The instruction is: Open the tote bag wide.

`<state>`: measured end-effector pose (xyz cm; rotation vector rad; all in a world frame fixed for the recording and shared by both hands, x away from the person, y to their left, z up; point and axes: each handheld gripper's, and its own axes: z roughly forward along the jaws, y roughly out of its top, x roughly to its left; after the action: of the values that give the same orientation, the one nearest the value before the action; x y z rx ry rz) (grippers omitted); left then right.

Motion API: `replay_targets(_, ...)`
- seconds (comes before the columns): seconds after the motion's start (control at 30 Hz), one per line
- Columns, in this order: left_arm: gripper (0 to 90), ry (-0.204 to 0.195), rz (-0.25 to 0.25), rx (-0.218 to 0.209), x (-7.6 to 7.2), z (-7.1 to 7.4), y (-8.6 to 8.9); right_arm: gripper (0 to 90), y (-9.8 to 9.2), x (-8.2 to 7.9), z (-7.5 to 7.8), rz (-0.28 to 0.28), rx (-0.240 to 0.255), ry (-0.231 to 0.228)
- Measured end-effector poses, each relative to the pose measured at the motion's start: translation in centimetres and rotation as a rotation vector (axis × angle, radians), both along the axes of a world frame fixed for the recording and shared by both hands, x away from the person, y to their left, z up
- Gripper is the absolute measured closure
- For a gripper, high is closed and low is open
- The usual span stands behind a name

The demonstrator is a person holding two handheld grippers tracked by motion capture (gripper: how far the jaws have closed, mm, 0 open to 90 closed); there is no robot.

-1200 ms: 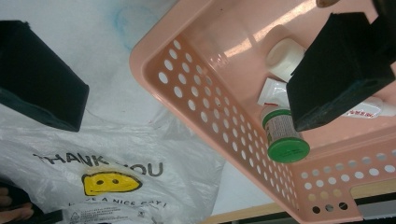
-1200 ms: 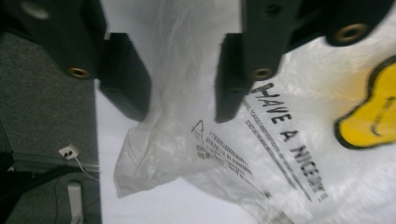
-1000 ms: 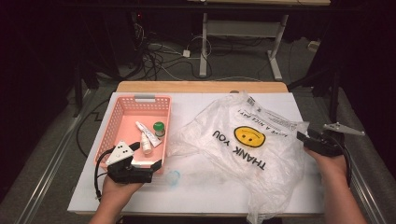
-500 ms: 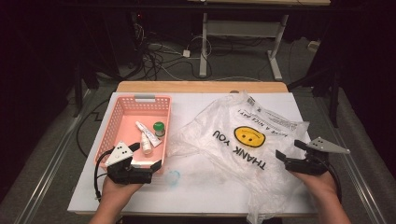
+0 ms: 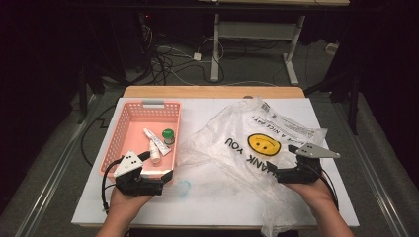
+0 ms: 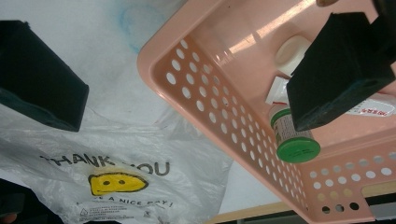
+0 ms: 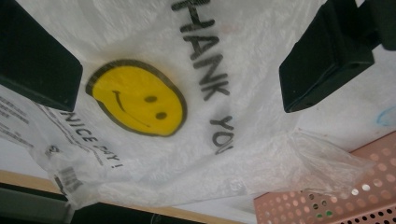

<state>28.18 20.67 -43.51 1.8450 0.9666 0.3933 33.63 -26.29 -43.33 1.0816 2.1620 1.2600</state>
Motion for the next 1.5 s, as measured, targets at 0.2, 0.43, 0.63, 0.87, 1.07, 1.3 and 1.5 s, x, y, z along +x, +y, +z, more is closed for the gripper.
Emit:
replay_targets(0.2, 0.0, -0.002, 0.001, 0.006, -0.1, 0.1, 0.0, 0.1, 1.6, 0.7, 0.3, 0.043, -0.004, 0.011)
replay_targets(0.43, 0.0, 0.0, -0.003, 0.018, -0.2, -0.1, -0.1, 1.5, 2.3, 0.7, 0.1, 0.084, 0.026, -0.015)
replay_targets(0.63, 0.0, 0.005, 0.017, 0.013, -0.5, -0.1, 0.2, 4.9, 2.8, 0.7, -0.7, 0.132, 0.029, 0.025)
replay_targets(0.87, 0.0, 0.008, 0.028, 0.009, -0.7, -0.1, 0.6, 9.8, 3.0, 0.7, -1.7, 0.164, -0.008, 0.069)
replay_targets(1.07, 0.0, 0.005, 0.026, 0.009, -0.9, -0.1, 0.6, 21.5, 3.5, 0.0, -2.0, 0.215, -0.07, 0.109)
replay_targets(1.3, 0.0, 0.009, 0.017, 0.029, -1.2, -0.2, 0.4, 36.8, 5.3, -0.3, -2.6, 0.294, -0.126, 0.147)
replay_targets(1.5, 0.0, 0.016, 0.021, 0.039, -1.3, -0.5, 0.4, 34.2, 6.6, 0.2, -3.3, 0.343, -0.166, 0.166)
